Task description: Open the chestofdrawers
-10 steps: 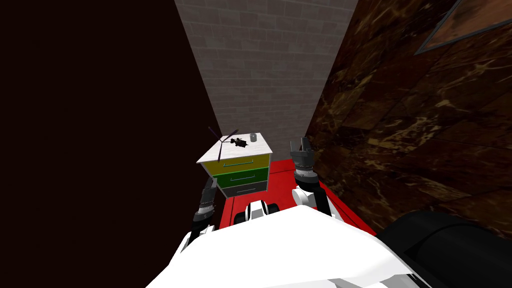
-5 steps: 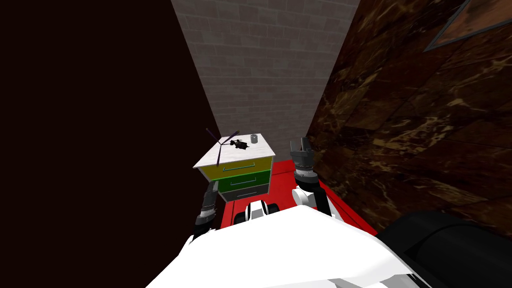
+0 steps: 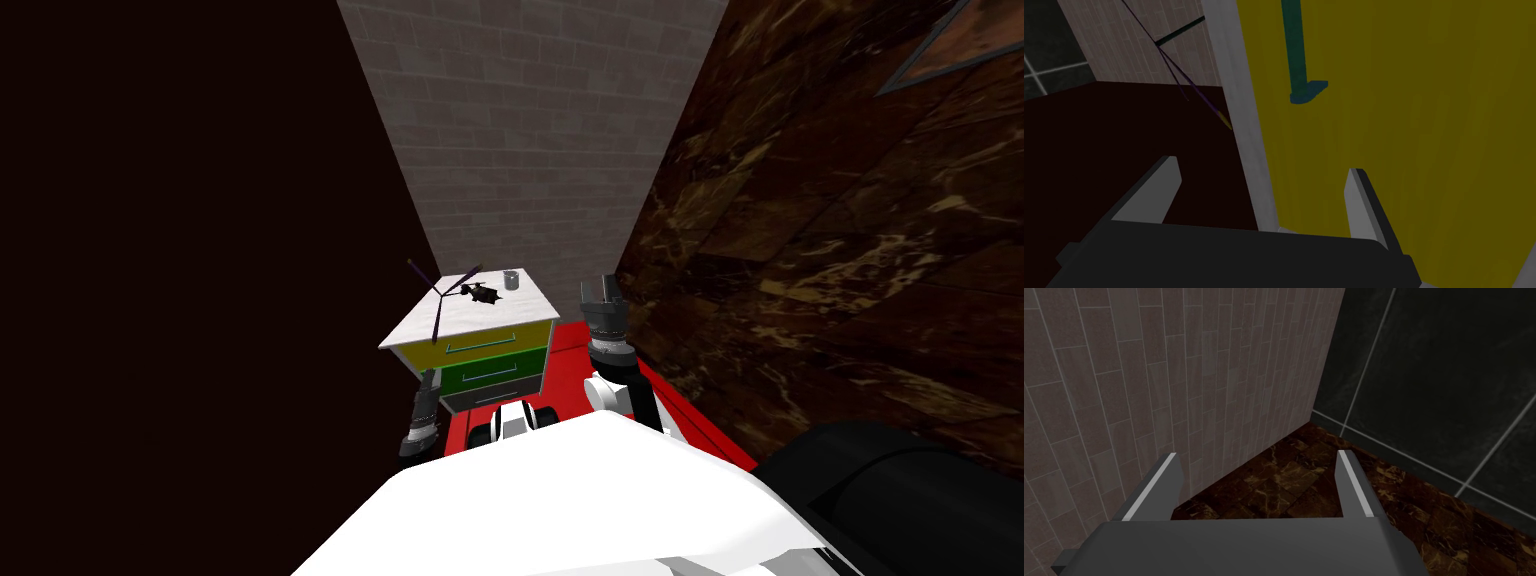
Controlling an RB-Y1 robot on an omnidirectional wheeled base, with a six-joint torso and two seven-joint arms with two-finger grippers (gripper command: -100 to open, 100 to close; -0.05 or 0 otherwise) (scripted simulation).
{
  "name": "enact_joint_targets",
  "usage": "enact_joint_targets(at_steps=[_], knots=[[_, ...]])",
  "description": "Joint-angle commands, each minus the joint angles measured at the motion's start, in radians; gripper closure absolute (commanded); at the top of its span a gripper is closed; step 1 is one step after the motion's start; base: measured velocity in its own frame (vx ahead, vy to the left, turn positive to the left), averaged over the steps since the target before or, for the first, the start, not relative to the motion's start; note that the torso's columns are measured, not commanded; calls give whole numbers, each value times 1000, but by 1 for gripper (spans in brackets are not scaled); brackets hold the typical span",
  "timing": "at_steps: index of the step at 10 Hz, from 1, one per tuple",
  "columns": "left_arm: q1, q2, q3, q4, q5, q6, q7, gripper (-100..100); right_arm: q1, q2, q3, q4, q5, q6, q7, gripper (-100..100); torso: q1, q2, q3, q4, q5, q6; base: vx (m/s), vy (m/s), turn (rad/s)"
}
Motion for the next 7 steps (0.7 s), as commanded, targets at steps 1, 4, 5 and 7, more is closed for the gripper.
enact_joint_targets(at_steps=[1, 4, 5, 7], knots=[[-17, -36, -1, 74, -1, -45, -5, -100, 0, 0, 0, 0, 0, 0, 0, 0, 0, 0, 0, 0, 0, 0, 92, 45, -23], [-29, -103, -3, 125, -2, -78, -8, -100, 0, 0, 0, 0, 0, 0, 0, 0, 0, 2, 1, 0, 0, 0, 55, 26, -18], [-31, -129, -3, 135, -2, -85, -9, -100, 0, 0, 0, 0, 0, 0, 0, 0, 0, 1, 1, 0, 0, 0, 42, 17, -11], [-33, -167, -3, 145, -3, -92, -10, -100, 0, 0, 0, 0, 0, 0, 0, 0, 1, 0, 0, 0, 0, 0, 29, 14, -6]])
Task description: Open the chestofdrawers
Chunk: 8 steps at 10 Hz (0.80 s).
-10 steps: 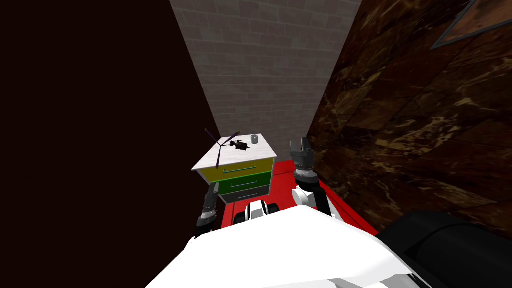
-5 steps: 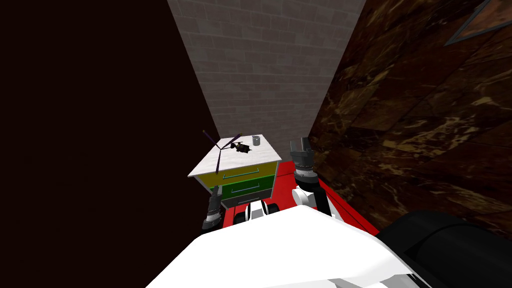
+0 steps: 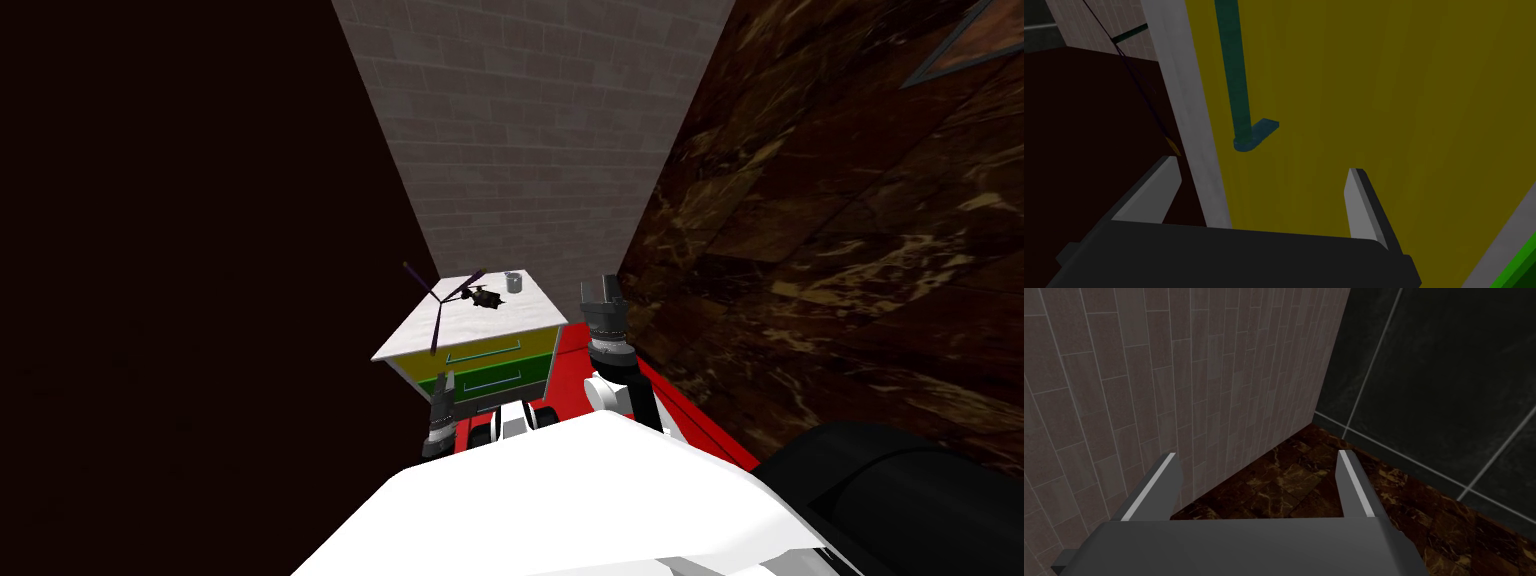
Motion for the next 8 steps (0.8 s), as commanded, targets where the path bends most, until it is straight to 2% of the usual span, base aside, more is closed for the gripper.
enact_joint_targets(at_steps=[1, 8], knots=[[3, -21, -2, -1, -1, -2, -2, -100, 0, 0, 0, 0, 0, 0, 0, 0, 0, 0, 0, 0, 0, 0, 8, 4, -1], [38, -45, 206, -102, -132, 44, 155, -100, 0, 0, 0, 0, 0, 0, 0, 0, 1, -1, 0, 0, 0, 0, 12, -48, -88]])
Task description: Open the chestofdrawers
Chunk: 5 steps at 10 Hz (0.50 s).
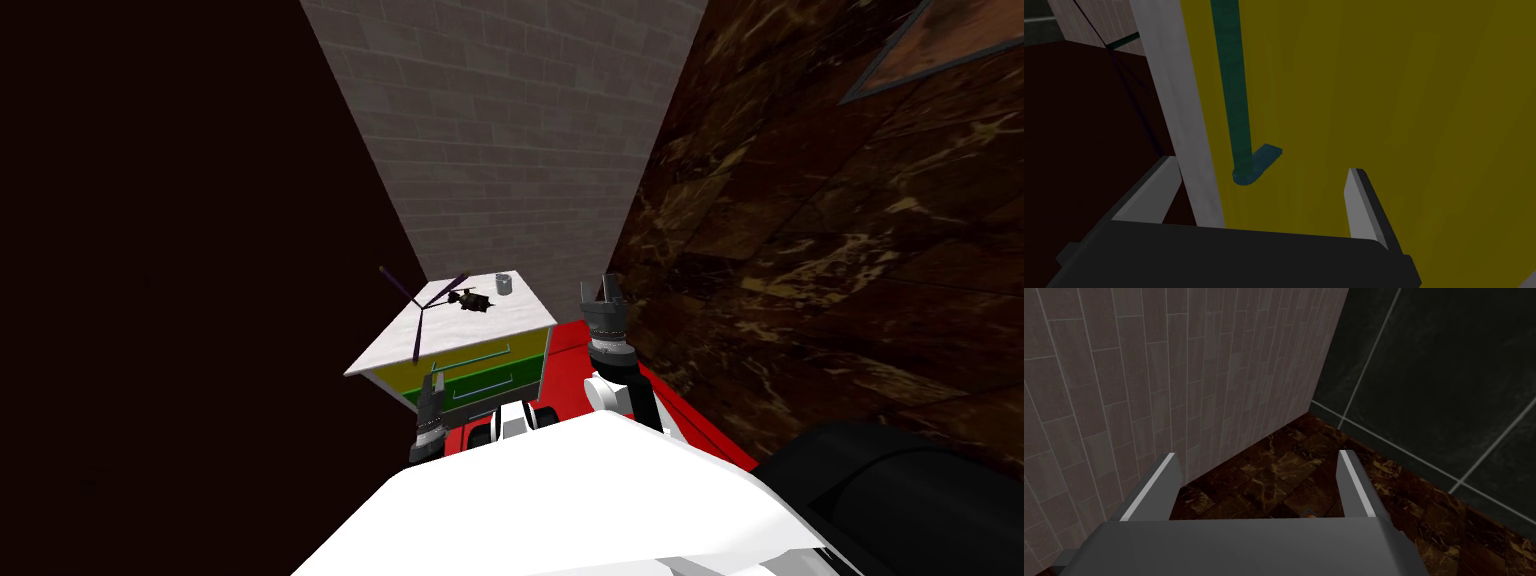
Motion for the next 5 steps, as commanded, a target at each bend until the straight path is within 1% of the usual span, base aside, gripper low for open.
enact_joint_targets(at_steps=[1, 3, 4, 5], knots=[[8, -8, 78, -27, -49, 12, 60, -100, 0, 0, 0, 0, 0, 0, 0, 0, 0, 0, 0, 0, 0, 0, 14, -45, -92], [18, -14, 137, -56, -86, 25, 105, -100, 0, 0, 0, 0, 0, 0, 0, 0, -1, 1, 0, 0, 0, 0, 14, -53, -90], [19, -15, 116, -55, -75, 26, 88, -100, 0, 0, 0, 0, 0, 0, 0, 0, -1, 0, 0, 0, -1, 0, 9, -23, -2], [8, -8, 81, -27, -49, 12, 60, 100, 0, 0, 0, 0, 0, 0, 0, 0, 1, 0, 0, 0, 0, 0, -9, 25, 139]])
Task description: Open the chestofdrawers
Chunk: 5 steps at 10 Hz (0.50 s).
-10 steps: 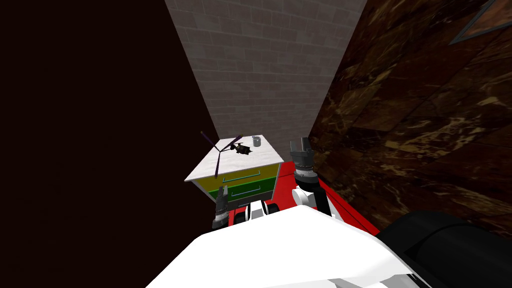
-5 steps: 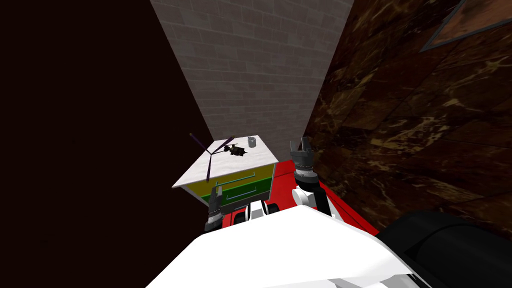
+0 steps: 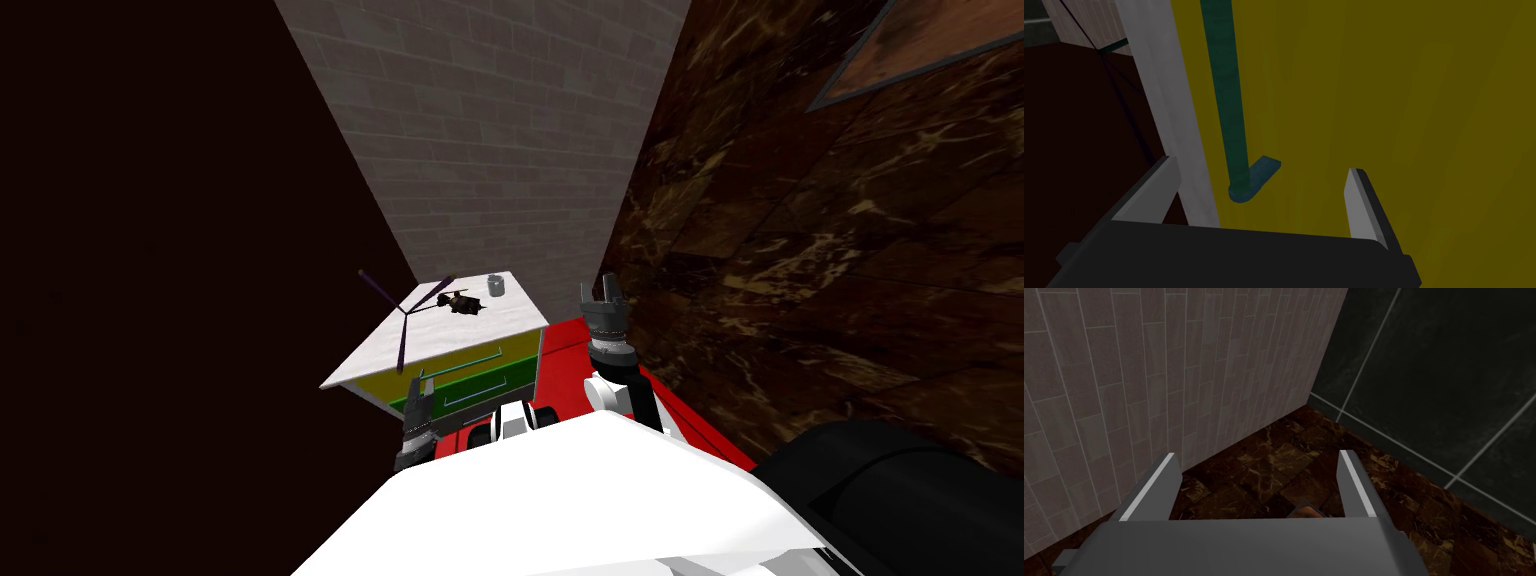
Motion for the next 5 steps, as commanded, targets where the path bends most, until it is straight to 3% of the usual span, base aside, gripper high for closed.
enact_joint_targets(at_steps=[1, 5], knots=[[-18, 10, -69, 45, 47, -23, -56, 100, 0, 0, 0, 0, 0, 0, 0, 0, 2, 1, 0, 0, 1, -1, -16, 57, 126], [-38, 22, -189, 104, 121, -50, -146, 100, 0, 0, 0, 0, 0, 0, 0, 0, 5, -7, -2, -7, 5, -2, -16, 59, 87]])
